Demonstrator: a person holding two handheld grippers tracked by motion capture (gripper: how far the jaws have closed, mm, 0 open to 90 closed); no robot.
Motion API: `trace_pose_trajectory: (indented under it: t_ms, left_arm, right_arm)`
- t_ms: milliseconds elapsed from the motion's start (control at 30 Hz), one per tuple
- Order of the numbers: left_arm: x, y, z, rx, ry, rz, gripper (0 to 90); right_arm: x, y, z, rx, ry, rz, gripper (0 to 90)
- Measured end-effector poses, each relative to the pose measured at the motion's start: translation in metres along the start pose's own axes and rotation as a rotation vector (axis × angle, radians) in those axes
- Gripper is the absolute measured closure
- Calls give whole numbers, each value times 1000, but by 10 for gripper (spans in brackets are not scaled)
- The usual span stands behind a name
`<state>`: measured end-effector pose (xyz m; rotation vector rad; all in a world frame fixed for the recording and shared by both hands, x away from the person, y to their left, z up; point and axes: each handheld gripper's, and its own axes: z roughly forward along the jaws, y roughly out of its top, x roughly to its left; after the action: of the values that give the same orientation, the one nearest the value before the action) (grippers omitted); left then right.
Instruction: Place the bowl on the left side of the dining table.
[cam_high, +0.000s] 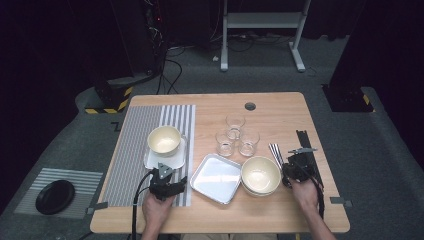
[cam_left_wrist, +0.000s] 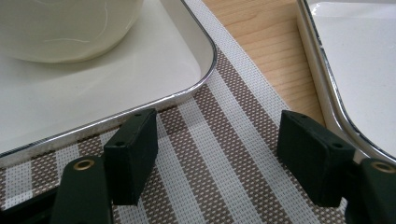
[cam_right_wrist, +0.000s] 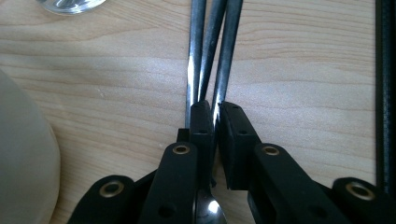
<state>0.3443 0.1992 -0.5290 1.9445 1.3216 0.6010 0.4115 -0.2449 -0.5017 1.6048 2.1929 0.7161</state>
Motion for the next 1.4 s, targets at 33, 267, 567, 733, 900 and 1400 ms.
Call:
trace_pose_trajectory:
  t_ms: [33,267,567,733,900,1400]
  left_arm:
    - [0,0,0,0,0,0,298]
    - [0,0,0,-1,0,0,297]
    - [0,0,0,2,1,0,298]
    - [0,0,0,1,0,1,298]
    - [0,0,0,0,0,0,297]
    - [0,0,0,0,-1,0,297]
  right_arm:
    - [-1,0,0,2,2,1,843]
    - [-1,0,0,-1,6,5,846]
    - [-1,-1,0,-6,9,1,849]
    - [-2,-1,0,-8,12,-2,850]
    - [-3,-1,0,-10,15,0,851]
    - [-2,-1,-3,-14,18,-10,853]
